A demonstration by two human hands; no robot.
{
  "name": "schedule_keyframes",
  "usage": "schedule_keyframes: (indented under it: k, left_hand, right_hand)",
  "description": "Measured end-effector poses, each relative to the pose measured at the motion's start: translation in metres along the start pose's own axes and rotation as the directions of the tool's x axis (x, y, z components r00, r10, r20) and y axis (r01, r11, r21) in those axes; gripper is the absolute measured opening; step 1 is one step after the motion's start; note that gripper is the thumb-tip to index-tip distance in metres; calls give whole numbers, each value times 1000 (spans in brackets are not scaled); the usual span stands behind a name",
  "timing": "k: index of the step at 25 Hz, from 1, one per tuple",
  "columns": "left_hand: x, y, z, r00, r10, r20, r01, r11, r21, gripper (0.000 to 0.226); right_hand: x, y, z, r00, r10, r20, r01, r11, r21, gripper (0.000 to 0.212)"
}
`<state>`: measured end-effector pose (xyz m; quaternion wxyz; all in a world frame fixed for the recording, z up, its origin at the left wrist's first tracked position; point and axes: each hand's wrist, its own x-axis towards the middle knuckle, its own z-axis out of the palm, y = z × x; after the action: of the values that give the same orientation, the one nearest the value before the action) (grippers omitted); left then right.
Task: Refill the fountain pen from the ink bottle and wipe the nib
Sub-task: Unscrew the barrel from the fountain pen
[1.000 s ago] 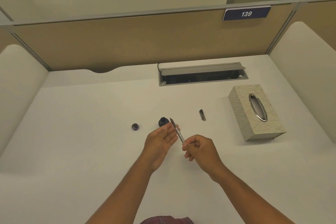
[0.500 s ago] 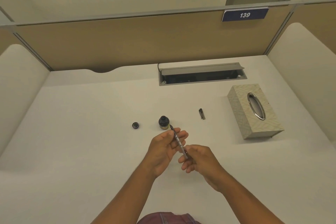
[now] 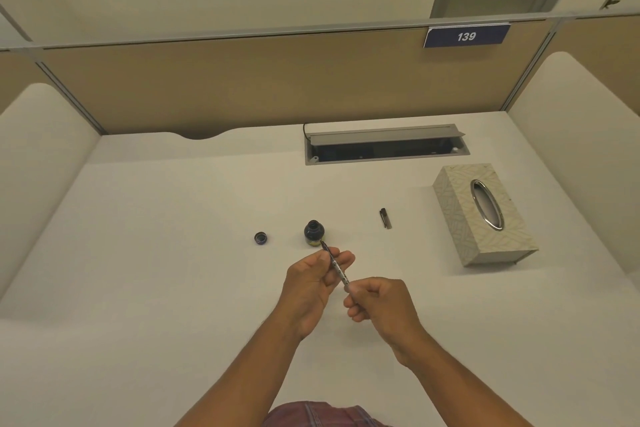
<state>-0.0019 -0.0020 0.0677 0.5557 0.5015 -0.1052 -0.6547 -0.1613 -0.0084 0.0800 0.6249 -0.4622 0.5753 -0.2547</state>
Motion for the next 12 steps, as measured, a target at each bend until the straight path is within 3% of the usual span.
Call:
schedule_keyframes:
  k: [2, 5, 9, 12]
  left_hand:
    - [-2, -1, 1, 1000, -3, -11, 3, 1000, 5, 27]
    - [-4, 0, 1, 1000, -24, 19, 25, 999, -20, 26]
    - [-4, 7, -1, 996, -32, 78, 34, 999, -21, 26]
    - [-4, 10, -1, 993, -35, 112, 37, 999, -14, 25]
  right_hand:
    - [-3, -1, 0, 999, -37, -40, 34, 997, -65, 6]
    - [-3, -2, -2, 999, -49, -5, 49, 996, -70, 14]
    - [-2, -7, -4, 983, 94, 158, -102, 994, 40, 41]
    - [-3, -10, -5, 954, 137, 268, -178, 975, 134, 42]
